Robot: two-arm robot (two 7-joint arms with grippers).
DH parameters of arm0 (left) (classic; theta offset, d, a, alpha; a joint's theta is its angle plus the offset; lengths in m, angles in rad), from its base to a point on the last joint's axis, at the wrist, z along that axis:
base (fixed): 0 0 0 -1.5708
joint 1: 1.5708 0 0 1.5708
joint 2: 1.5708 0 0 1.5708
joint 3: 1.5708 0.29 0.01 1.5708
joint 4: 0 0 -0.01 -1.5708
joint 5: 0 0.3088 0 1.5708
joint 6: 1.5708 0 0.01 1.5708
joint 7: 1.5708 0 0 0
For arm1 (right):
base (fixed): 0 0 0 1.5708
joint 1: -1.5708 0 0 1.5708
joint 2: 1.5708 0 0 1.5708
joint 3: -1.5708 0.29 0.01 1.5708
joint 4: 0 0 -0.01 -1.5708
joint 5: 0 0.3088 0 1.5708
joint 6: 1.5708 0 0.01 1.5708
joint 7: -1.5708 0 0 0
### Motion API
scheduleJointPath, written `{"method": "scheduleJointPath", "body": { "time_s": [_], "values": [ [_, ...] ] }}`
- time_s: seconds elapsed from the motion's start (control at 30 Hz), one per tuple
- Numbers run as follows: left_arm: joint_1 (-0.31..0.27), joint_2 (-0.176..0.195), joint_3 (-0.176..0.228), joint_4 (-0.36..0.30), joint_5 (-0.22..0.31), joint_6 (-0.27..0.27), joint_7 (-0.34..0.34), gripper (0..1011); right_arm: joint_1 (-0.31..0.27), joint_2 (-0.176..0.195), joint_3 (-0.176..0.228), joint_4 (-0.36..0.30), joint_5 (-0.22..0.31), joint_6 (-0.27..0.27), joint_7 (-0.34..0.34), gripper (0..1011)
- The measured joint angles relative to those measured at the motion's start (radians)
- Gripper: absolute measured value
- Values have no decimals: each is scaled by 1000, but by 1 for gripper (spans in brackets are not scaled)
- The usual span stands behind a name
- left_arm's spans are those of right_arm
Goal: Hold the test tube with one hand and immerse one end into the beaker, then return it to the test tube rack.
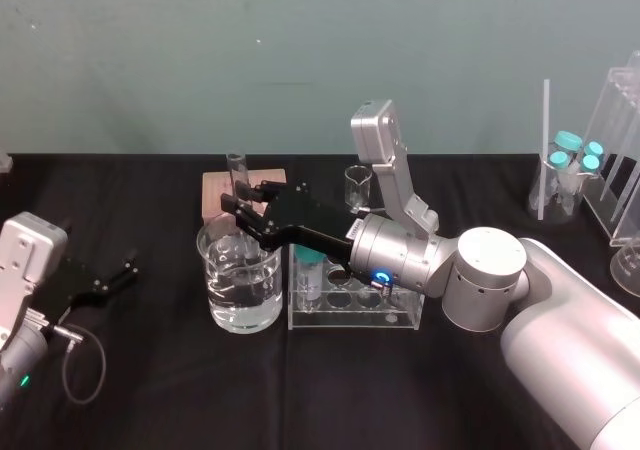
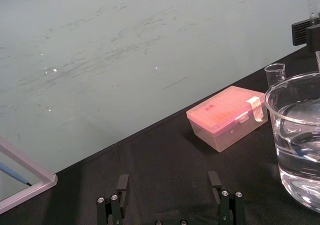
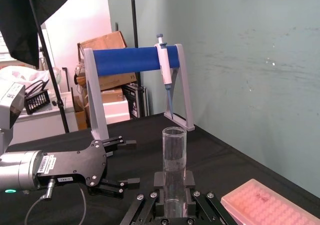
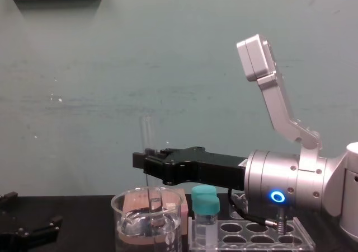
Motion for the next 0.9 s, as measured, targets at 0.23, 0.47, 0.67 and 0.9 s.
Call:
{"method": "scheduleJointPath", "body": {
  "time_s": [0.23,0.47,0.67,0.9],
  "values": [
    [0,0,0,0,0,0,0,1000,0,-2,0,-1,0,-3,0,226],
    [0,0,0,0,0,0,0,1000,1,5,10,-46,7,-17,4,226],
    [0,0,0,0,0,0,0,1000,-1,25,28,-125,22,-36,4,226],
    [0,0,0,0,0,0,0,1000,-11,61,61,-231,45,-64,-7,226]
  ]
}}
